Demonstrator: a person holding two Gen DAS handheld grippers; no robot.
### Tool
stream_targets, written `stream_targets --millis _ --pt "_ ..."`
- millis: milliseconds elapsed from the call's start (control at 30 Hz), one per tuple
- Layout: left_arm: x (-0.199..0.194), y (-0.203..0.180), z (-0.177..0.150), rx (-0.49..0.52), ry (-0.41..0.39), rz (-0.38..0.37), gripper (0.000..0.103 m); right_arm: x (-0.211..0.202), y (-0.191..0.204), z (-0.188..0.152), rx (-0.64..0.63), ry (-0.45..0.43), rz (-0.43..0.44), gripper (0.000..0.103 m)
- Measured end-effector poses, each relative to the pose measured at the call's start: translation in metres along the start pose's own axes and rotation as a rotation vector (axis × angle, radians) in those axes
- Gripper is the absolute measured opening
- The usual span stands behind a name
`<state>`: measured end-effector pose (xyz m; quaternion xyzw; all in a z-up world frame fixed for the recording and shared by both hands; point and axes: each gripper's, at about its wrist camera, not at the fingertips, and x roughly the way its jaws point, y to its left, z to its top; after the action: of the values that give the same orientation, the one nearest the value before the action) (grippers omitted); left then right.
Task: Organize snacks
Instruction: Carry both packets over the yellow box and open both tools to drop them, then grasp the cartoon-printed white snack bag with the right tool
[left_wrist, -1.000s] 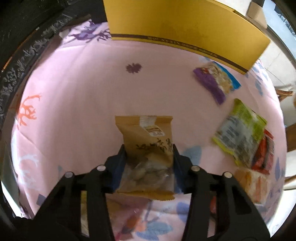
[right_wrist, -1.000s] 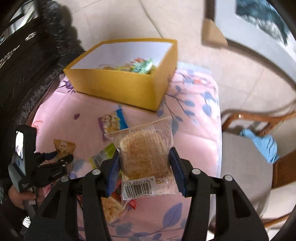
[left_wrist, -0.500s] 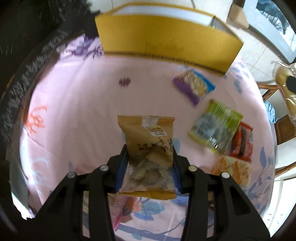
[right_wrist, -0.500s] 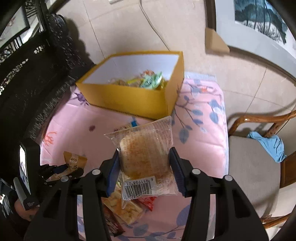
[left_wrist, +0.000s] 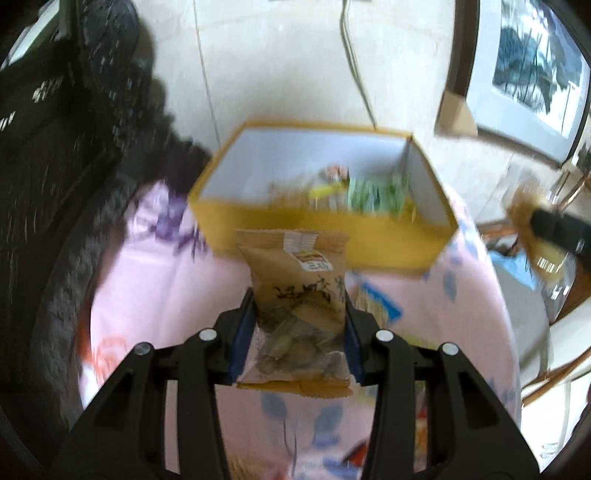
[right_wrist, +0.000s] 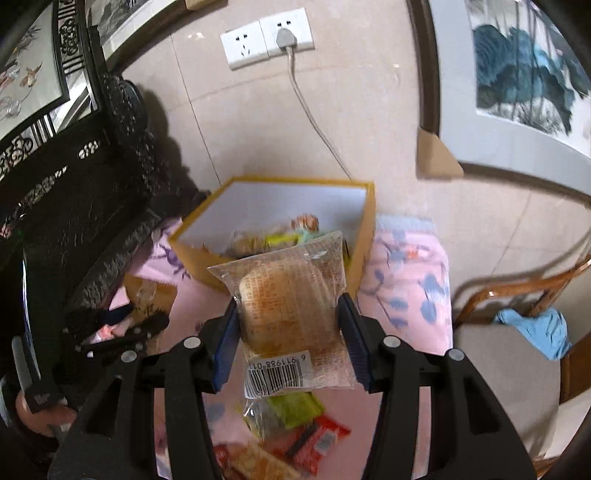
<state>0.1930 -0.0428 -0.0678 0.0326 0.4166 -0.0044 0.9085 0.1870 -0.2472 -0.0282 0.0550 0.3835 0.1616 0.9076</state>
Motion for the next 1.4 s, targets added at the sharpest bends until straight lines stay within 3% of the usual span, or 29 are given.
stream_targets --millis 267,467,733,767,800,833,867,933,1167,1300,1400 --pt "0.022 0.004 0.084 0.039 -0.116 -0.011 0.043 0.05 -0.006 0.056 -0.011 -0.019 -0.025 0.052" --pt "0.069 0.009 0.114 0.038 -0.087 0.017 0.043 0.092 -0.014 0.081 -0.017 -0.012 -0.075 0.052" --pt "0.103 0.008 0.136 0.043 -0.08 0.019 0.043 0.135 -0.026 0.098 0.04 0.017 -0.067 0.053" --pt "0.106 0.007 0.139 0.043 -0.08 0.022 0.045 0.141 -0.025 0.099 0.025 0.031 -0.07 0.057" --pt "0.107 0.007 0.14 0.047 -0.083 0.029 0.073 0.147 -0.022 0.099 0.002 0.05 -0.1 0.082" --pt "0.107 0.005 0.141 0.049 -0.092 0.071 0.093 0.15 -0.022 0.1 -0.011 0.059 -0.132 0.094" --pt "0.105 0.005 0.141 0.046 -0.118 0.108 0.101 0.15 -0.021 0.099 -0.018 0.054 -0.153 0.102" --pt "0.097 0.005 0.136 0.064 -0.167 0.105 0.101 0.144 -0.019 0.097 -0.032 0.024 -0.157 0.102" --pt "0.077 0.022 0.112 0.06 -0.089 0.142 0.101 0.104 -0.015 0.08 -0.072 0.038 -0.155 0.102" --pt "0.052 0.049 0.061 0.048 -0.047 0.203 0.101 0.083 0.002 0.032 -0.206 0.125 -0.098 0.102" --pt "0.036 0.07 0.007 0.031 0.026 0.259 0.101 0.088 0.014 -0.01 -0.297 0.204 -0.048 0.102"
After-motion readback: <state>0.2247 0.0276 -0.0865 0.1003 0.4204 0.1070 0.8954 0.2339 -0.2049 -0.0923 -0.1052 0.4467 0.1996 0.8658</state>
